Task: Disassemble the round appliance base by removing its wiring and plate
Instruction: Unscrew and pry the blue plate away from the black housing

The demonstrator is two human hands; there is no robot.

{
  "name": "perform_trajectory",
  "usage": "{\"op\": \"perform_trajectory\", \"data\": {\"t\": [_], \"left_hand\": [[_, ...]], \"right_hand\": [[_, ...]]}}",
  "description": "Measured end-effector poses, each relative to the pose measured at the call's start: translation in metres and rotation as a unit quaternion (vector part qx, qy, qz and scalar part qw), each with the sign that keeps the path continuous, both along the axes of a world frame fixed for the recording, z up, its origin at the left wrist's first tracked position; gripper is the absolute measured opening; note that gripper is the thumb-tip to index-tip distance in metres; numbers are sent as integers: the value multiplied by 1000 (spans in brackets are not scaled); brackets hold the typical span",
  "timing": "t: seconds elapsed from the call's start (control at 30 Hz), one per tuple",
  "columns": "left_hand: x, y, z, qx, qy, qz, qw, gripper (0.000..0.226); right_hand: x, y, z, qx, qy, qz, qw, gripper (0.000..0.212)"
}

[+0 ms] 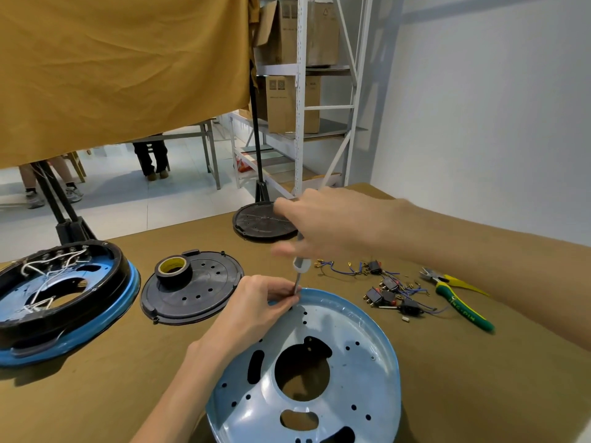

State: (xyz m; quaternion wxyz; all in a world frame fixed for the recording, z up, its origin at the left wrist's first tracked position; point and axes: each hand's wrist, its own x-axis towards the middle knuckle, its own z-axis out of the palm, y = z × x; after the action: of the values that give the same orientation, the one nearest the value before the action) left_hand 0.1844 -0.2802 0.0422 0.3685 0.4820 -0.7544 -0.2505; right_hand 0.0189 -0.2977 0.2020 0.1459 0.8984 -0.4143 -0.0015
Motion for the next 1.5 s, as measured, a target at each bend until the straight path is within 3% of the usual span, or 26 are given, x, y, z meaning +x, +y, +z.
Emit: {"op": "perform_trajectory", "data": {"t": [0.07,0.1,0.2,0.27,0.3,0.4,0.43,0.47,0.53,0.57,0.6,0.67,0.77,0.83,0.87,0.93,1.07,1.1,1.23,1.37,1.43,1.5], "left_hand": [[-1,1,1,-1,-3,-5,1000,20],[0,1,1,-3,-4,-4,1000,20],[0,1,0,-4,2,3,1000,19],[0,1,-1,-7,1,4,1000,17],[0,1,-1,-8,-2,3,1000,17],[1,0,-1,-8,-11,2,1000,19],[1,0,-1,-7,-11,0,1000,19],[1,0,-1,-7,-9,-1,1000,19],[1,0,-2,-8,-2,1,1000,21],[1,-1,-3,-8,1,4,1000,22],[2,-1,-3,-7,2,5,1000,23],[1,-1,-2,0,2,2,1000,24],[2,0,-1,4,-9,-8,1000,28],[2,1,-1,2,-13,-9,1000,30],[2,1,-1,2,-12,-8,1000,31],[2,2,0,2,-17,-6,1000,30],[2,2,0,-7,-32,-14,999,33],[2,2,0,-12,-39,-18,999,33],[3,1,-2,-30,-69,-30,997,34],[4,-1,-6,-38,-58,-27,997,31],[4,0,-6,-44,-58,-27,997,40],[3,3,-4,-49,-49,-20,997,55]], "right_hand": [[3,0,-5,-85,38,-33,995,53],[2,-2,-7,-84,31,-17,996,50],[-1,0,5,88,-61,90,990,17],[-3,2,12,199,-72,120,970,37],[-3,3,10,183,-60,110,975,41],[2,6,0,-53,17,42,998,51],[4,4,-2,-77,23,27,996,52],[4,4,-2,-59,9,32,998,48],[1,3,3,74,-55,71,993,13],[-1,3,8,130,-65,86,986,14],[-3,4,11,168,-62,96,979,28],[-3,6,6,127,-47,76,988,41],[2,7,-3,-52,10,6,999,43],[-2,6,0,29,-38,47,998,19],[-6,8,5,94,-64,75,991,19],[-9,13,11,155,-64,97,981,40],[-5,16,-4,-82,37,21,996,45],[-6,14,-4,-83,36,16,996,42],[-24,9,6,54,-88,59,993,25],[-53,1,4,93,-256,33,961,20],[-80,-3,-12,113,-357,-34,927,20],[-109,-2,-43,177,-500,-118,840,20]]}}
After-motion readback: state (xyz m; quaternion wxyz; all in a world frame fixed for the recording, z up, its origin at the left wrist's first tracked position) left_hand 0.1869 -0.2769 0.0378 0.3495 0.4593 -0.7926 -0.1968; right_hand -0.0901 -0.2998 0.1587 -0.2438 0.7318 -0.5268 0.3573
